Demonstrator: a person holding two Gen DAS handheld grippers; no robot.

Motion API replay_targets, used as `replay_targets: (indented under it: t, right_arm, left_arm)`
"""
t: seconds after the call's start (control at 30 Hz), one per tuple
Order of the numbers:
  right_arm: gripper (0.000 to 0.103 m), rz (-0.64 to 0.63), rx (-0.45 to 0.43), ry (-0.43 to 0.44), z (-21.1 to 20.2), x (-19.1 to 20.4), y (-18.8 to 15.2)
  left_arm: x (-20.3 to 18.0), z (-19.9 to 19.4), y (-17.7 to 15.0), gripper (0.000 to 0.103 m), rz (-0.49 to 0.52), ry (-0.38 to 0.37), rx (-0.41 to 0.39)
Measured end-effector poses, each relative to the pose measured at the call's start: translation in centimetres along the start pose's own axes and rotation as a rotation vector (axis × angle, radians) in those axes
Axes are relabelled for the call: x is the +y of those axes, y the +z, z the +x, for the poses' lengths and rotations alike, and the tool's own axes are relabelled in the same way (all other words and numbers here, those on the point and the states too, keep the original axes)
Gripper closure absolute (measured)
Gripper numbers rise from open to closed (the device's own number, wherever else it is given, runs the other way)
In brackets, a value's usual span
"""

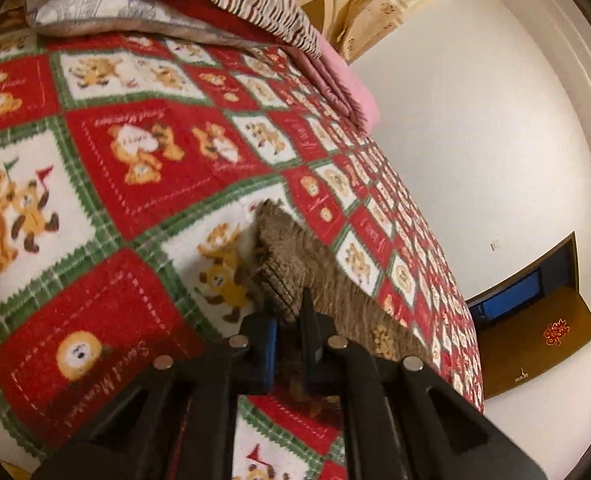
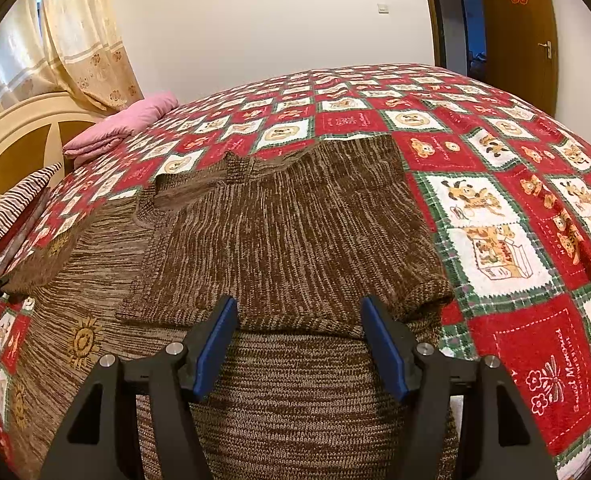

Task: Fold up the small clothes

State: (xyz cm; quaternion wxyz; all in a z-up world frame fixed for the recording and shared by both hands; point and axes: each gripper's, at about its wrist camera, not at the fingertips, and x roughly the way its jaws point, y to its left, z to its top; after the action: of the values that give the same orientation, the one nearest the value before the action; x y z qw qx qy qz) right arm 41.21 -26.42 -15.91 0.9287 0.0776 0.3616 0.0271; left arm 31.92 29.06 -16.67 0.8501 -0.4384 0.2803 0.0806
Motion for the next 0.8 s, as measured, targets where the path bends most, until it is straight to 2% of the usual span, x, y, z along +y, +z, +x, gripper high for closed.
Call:
replay_targets:
  t: [0.17, 0.43, 0.6, 0.8]
  right_arm:
    - [0.037, 0.023, -0.010, 0.028, -0.2, -0.5, 0.0]
    - [0.037, 0.147, -0.055, 0.154, -1.0, -2.7, -0.3]
    - [0.037, 0.174, -0.072, 0.176, -1.3, -3.2, -0.4]
    - [0.036, 0.211, -0.092, 0.205, -1.5, -4.0, -0.5]
  left_arm:
    - [-2.9, -0.8, 0.6, 0.095, 0.072, -0.015, -0.028]
    - [-11.9, -3.1, -0.8, 0.095, 0.315, -0.063, -0.090]
    - [-17.7, -3.9, -3.9, 0.095, 0.480, -0.109, -0.103]
    - [-23.2, -2.2, -10.3, 0.095, 0.657, -0.138, -0.062]
